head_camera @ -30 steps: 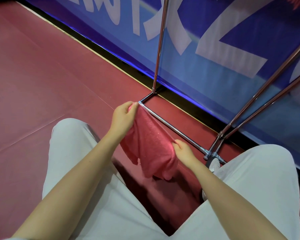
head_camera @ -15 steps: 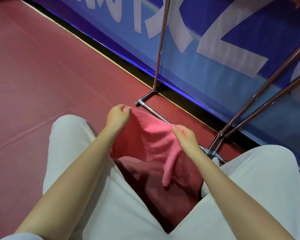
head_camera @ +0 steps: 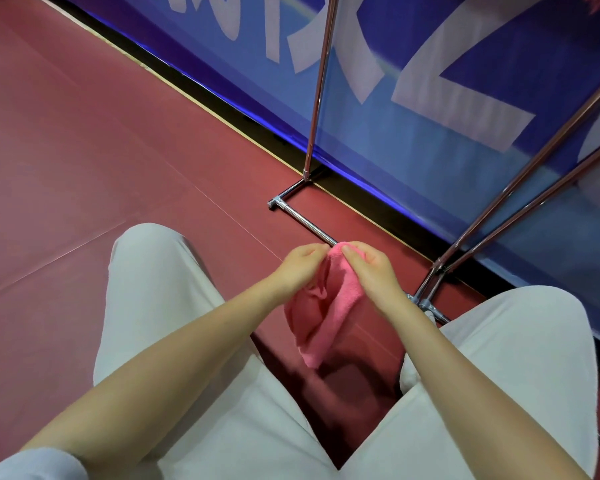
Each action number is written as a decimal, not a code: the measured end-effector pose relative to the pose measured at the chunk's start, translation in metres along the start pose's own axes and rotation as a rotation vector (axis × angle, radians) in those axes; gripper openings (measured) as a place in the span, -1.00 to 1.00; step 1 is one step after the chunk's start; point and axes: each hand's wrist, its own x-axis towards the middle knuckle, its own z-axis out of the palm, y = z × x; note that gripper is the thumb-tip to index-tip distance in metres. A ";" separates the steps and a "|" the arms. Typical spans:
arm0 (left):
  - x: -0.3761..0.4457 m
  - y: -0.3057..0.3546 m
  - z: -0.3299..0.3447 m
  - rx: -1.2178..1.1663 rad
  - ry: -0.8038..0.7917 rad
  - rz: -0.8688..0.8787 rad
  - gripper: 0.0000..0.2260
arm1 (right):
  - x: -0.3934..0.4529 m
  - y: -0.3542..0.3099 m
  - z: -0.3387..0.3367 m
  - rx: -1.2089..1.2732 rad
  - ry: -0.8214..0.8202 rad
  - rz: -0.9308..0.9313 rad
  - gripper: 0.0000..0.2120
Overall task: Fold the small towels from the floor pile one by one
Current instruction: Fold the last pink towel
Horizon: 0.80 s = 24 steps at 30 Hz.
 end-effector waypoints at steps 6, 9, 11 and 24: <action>0.000 0.003 0.002 -0.085 -0.039 -0.026 -0.67 | 0.004 0.004 -0.008 -0.072 0.029 -0.044 -0.84; 0.003 0.008 -0.006 -0.127 -0.018 -0.010 -0.81 | 0.006 0.012 -0.009 -0.186 0.005 -0.059 -0.92; 0.007 0.010 -0.011 -0.176 0.023 0.006 -0.87 | 0.007 0.017 -0.008 -0.201 -0.016 -0.047 -0.90; 0.011 0.027 -0.057 -0.538 0.403 0.094 -0.82 | -0.002 0.067 0.002 -0.525 -0.222 0.156 -0.75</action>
